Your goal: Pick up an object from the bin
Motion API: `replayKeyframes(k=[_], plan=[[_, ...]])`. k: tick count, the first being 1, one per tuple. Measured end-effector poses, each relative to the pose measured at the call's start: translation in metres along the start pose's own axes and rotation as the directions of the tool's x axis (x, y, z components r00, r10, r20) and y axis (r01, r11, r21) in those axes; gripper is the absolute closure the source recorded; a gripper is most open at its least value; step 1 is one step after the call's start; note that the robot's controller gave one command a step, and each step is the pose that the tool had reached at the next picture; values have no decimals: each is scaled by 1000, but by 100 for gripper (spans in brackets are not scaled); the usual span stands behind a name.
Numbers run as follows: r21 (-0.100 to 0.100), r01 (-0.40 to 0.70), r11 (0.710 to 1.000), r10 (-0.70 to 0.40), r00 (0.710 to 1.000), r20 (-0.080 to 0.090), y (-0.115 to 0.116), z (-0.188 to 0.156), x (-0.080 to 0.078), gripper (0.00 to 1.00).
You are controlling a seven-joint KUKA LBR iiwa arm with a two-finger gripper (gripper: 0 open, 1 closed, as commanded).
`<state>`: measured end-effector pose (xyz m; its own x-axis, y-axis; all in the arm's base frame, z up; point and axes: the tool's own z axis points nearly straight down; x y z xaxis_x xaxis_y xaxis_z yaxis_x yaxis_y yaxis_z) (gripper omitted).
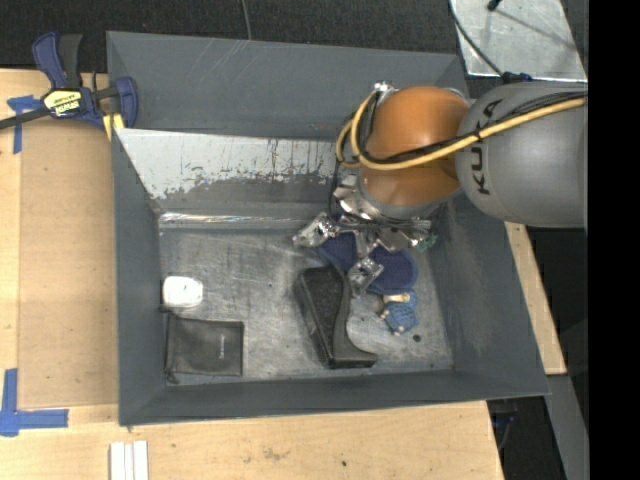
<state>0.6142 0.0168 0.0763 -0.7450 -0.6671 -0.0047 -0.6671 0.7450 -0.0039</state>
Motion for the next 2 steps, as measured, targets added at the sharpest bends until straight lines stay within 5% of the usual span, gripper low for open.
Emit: replayKeyframes(k=[1,2], plan=[[1,-2,1000,2,1000,-1,0,3,-8,0],[14,539,842,-539,842,12,24,1,20,0]])
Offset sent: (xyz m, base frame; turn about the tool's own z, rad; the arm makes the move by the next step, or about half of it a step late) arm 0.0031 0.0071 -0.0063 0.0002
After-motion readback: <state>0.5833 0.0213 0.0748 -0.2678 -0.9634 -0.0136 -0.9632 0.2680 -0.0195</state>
